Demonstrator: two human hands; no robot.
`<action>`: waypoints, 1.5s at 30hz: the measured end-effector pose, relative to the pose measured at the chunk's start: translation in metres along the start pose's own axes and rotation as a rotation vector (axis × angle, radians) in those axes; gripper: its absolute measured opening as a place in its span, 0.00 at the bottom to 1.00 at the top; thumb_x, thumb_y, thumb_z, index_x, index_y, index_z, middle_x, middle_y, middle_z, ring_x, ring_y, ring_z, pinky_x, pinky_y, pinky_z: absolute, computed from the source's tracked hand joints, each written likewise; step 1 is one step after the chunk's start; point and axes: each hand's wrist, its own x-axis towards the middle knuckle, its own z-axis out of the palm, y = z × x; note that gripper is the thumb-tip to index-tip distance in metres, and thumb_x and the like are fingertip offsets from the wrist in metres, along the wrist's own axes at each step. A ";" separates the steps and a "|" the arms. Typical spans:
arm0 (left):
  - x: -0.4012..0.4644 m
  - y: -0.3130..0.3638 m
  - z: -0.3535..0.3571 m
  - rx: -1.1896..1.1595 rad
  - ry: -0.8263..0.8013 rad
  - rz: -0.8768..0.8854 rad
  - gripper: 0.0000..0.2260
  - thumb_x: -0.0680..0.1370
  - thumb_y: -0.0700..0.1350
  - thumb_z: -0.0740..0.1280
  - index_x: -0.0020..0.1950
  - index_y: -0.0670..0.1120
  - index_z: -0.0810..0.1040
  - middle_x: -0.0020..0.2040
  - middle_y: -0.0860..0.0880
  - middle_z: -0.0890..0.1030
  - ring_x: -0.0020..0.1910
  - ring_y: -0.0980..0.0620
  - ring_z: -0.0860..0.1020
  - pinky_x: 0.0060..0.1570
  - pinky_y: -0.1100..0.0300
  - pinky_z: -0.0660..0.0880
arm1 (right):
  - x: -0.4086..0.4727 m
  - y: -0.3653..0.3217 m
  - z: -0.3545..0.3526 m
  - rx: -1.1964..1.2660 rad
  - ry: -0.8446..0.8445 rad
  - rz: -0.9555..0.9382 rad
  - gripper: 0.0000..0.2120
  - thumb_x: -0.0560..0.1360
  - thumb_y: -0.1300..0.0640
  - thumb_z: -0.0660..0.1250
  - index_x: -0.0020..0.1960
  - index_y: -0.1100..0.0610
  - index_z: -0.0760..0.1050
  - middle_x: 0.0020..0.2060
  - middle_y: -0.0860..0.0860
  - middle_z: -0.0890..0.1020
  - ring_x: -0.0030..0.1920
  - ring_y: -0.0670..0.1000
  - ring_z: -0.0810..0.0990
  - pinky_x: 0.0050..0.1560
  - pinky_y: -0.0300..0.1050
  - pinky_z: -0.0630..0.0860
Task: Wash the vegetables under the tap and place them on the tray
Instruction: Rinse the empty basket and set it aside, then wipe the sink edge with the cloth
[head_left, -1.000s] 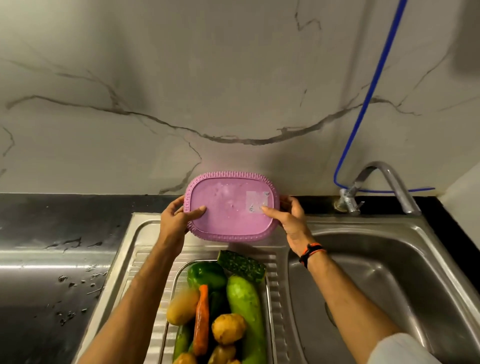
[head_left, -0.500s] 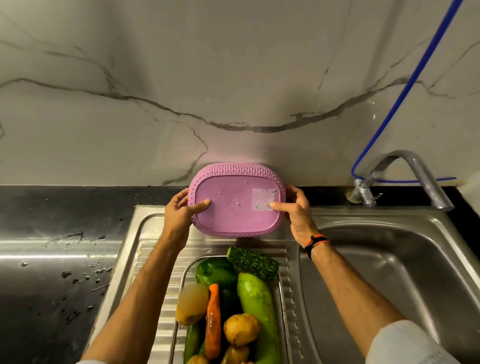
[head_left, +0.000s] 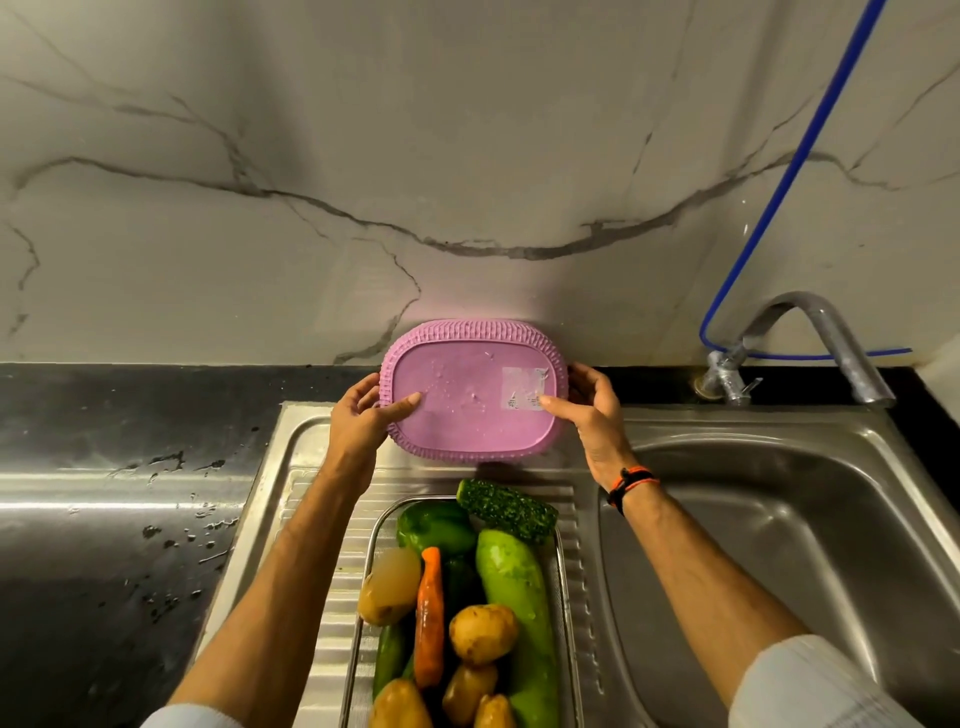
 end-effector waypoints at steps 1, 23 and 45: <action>-0.002 0.001 0.000 0.006 0.003 0.005 0.37 0.63 0.40 0.78 0.71 0.43 0.71 0.63 0.43 0.79 0.57 0.43 0.81 0.42 0.58 0.81 | -0.001 -0.001 -0.001 -0.005 0.011 -0.004 0.37 0.60 0.54 0.78 0.66 0.56 0.70 0.61 0.52 0.78 0.62 0.52 0.77 0.60 0.46 0.77; -0.157 -0.075 0.191 0.532 -0.159 0.277 0.22 0.69 0.46 0.79 0.62 0.48 0.79 0.57 0.49 0.82 0.58 0.51 0.80 0.62 0.51 0.77 | -0.132 -0.023 -0.170 -0.330 0.237 -0.204 0.25 0.70 0.59 0.77 0.65 0.55 0.72 0.62 0.47 0.77 0.61 0.46 0.76 0.58 0.40 0.72; -0.354 -0.297 0.470 1.070 -0.758 0.305 0.20 0.77 0.42 0.71 0.69 0.42 0.75 0.68 0.45 0.75 0.66 0.46 0.74 0.62 0.63 0.68 | -0.296 0.070 -0.510 -1.244 0.433 -0.072 0.29 0.76 0.44 0.58 0.71 0.61 0.69 0.71 0.60 0.70 0.71 0.62 0.68 0.71 0.58 0.66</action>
